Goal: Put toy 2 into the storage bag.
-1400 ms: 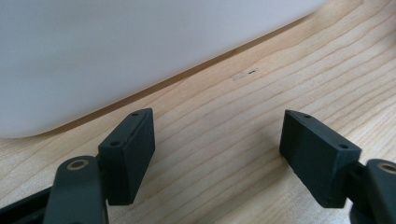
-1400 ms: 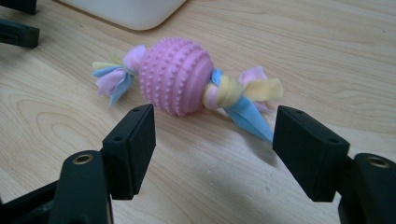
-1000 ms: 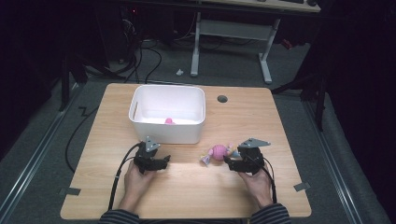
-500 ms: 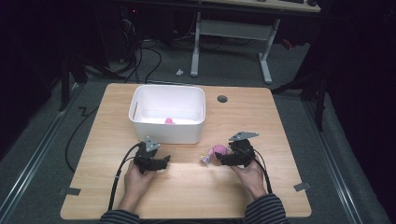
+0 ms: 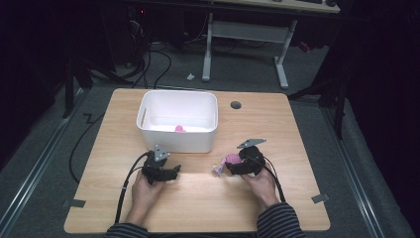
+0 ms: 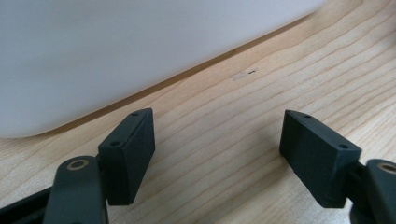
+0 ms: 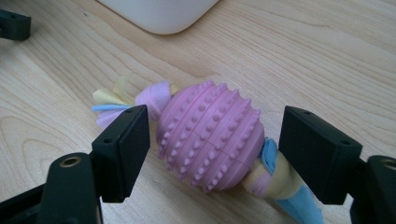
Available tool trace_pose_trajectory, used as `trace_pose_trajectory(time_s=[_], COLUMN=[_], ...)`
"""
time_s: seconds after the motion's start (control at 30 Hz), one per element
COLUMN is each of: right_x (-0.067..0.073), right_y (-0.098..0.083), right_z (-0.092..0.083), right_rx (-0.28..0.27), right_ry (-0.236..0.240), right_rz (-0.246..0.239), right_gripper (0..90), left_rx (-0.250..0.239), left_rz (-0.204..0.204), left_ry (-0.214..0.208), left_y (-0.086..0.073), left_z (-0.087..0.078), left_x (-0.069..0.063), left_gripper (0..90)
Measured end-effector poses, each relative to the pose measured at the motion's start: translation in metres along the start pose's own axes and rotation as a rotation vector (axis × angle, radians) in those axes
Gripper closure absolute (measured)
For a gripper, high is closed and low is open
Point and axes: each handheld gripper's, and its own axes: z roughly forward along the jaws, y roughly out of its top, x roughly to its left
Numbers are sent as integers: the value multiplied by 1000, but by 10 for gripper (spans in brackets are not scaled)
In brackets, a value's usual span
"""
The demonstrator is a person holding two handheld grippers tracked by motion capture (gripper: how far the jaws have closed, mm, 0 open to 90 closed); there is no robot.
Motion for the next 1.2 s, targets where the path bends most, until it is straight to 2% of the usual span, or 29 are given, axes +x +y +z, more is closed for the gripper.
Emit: trace_pose_trajectory(time_s=[0.2,0.53,0.67,0.8,0.9,1.0,1.2], right_x=[0,2,0,-2,-5,-7,-9], right_y=[-1,-1,-1,2,3,3,10], right_z=[3,-2,-9,-19,-26,-32,-46], right_rx=[17,12,-13,-19,-45,-68,-81], right_ry=[10,5,8,36,37,52,46], right_rz=[-15,-34,-17,-4,-3,19,7], right_gripper=[322,340,341,342,342,343,342], left_rx=[0,1,1,0,0,0,0], left_rz=[0,0,0,0,0,0,0], left_ry=[0,-1,-1,0,0,0,0], left_y=[0,0,0,0,0,0,0], left_z=[0,0,0,0,0,0,0], left_x=[0,0,0,0,0,0,0], left_gripper=[269,268,268,269,268,268,268])
